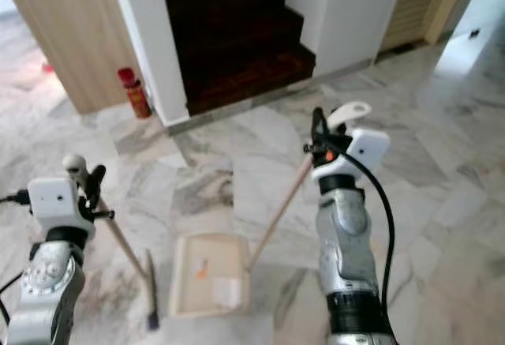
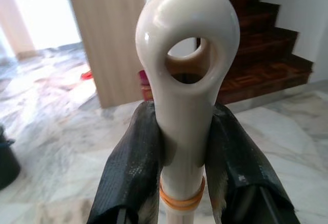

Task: Sweep floor

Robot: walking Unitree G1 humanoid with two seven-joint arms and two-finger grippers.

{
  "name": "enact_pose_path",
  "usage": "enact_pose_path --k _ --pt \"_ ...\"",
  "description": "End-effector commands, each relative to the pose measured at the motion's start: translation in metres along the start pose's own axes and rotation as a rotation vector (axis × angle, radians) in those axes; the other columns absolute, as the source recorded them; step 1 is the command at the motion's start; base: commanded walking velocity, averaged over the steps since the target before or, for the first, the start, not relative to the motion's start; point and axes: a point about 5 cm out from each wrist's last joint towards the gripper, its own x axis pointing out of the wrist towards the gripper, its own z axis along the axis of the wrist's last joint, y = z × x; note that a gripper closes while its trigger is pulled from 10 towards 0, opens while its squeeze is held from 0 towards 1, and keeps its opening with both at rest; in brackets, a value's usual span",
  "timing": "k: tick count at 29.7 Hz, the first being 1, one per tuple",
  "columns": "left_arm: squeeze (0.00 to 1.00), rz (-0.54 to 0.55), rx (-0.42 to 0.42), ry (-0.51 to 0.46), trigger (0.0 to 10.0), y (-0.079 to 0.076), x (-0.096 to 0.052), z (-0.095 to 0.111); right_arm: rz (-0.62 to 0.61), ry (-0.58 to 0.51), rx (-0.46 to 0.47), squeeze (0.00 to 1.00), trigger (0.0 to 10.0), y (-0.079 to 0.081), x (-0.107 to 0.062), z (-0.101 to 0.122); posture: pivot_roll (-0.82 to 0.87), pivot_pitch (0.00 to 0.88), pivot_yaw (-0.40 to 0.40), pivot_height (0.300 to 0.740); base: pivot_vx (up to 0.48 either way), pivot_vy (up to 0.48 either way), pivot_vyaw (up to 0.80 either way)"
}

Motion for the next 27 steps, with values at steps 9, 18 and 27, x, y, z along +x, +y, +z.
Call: enact_pose_path --k 9,18,27 --pt "0.0 -0.005 0.017 -0.063 10.0 -0.003 0.0021 0.0131 0.069 -0.046 0.04 0.0 10.0 0.0102 0.0044 0.0121 0.0 0.074 0.02 0.74 0.0 0.318 0.0" --pt "0.0 -0.005 0.01 -0.068 10.0 -0.0041 0.0021 0.0134 0.112 -0.072 0.023 0.0 10.0 0.0133 0.0036 0.0159 0.0 0.058 0.017 0.74 0.0 0.322 0.08" --pt "0.0 -0.009 0.01 -0.066 10.0 -0.0051 0.0016 0.0124 0.128 -0.078 0.037 0.0 10.0 0.0149 0.0025 0.0162 0.0 0.046 0.016 0.74 0.0 0.32 0.38"
